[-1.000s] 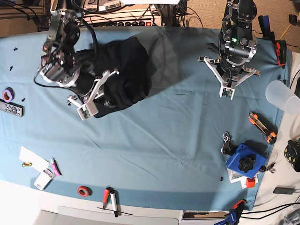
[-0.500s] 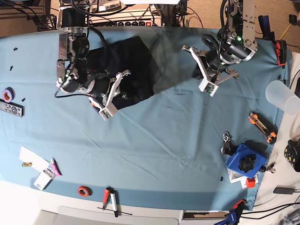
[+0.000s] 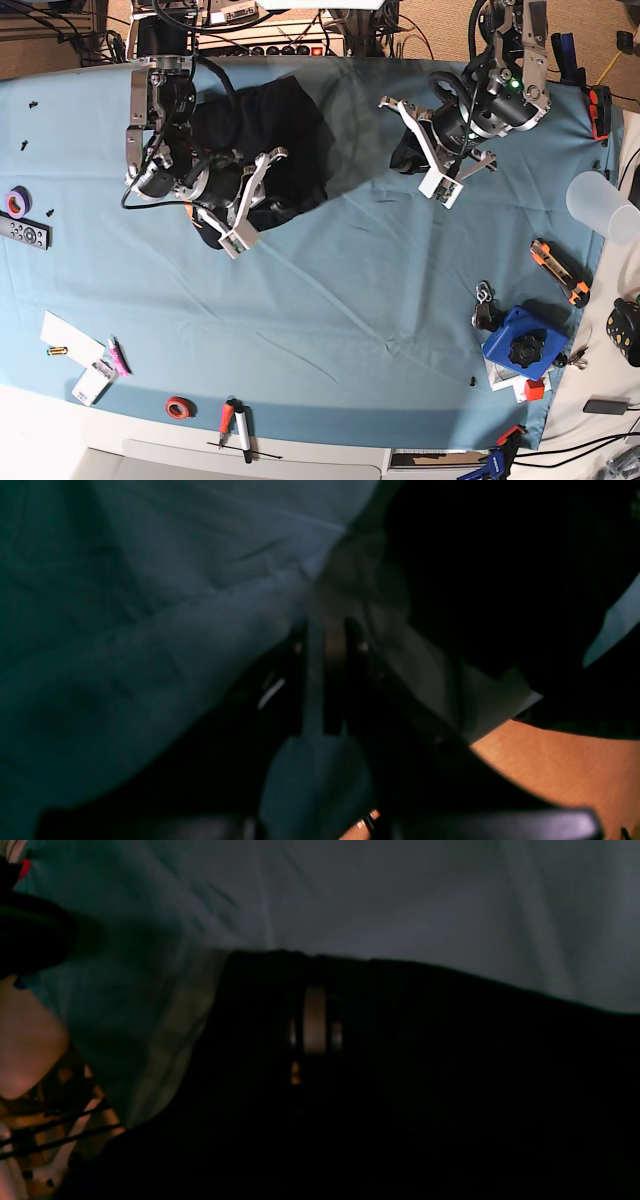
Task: Layout the t-shirt on the table in an organized manner, then fold the t-shirt properly
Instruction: 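Lower the left gripper onto the bundle's other side and grasp it, then drag the folded bundle toward the right gripper with the left gripper, then push and flatten the bundle's edge with the left gripper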
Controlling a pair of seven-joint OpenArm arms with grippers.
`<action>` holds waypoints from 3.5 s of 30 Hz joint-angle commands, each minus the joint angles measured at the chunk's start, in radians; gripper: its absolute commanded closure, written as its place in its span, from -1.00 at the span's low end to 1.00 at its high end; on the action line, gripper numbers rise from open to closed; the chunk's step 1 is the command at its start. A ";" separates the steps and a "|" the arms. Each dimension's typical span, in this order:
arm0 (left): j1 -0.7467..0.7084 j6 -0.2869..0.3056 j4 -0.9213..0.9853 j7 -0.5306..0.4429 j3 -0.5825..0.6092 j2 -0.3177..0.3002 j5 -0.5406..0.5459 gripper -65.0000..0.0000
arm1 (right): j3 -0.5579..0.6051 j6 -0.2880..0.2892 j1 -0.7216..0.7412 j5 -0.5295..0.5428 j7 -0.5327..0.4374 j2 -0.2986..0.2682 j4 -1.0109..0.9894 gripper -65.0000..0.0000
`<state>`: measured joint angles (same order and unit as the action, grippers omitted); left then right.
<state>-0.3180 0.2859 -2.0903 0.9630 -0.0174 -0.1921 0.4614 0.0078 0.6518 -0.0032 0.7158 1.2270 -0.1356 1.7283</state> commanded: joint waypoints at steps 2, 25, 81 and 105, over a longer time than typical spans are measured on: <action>0.005 0.004 -0.019 -0.021 -0.003 -0.002 0.016 0.75 | -0.038 0.002 0.017 0.072 0.007 -0.006 0.072 1.00; 0.005 -0.254 -0.019 -0.164 0.354 0.138 -0.163 -0.14 | -0.616 0.032 -0.067 -0.003 0.102 -0.098 0.235 0.23; 0.139 0.082 0.390 0.017 -0.053 0.067 0.418 1.00 | -0.827 -0.089 -0.061 -0.260 -0.079 -0.145 0.235 0.23; 0.676 0.116 0.455 -0.069 0.572 -0.041 0.061 1.00 | -0.826 -0.099 -0.061 -0.212 -0.078 -0.150 0.235 0.23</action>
<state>0.3382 0.3981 -1.6184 0.9173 0.5644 -0.2367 0.5117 -0.8135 0.5529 -0.0750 0.4950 1.1709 -0.2657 1.9461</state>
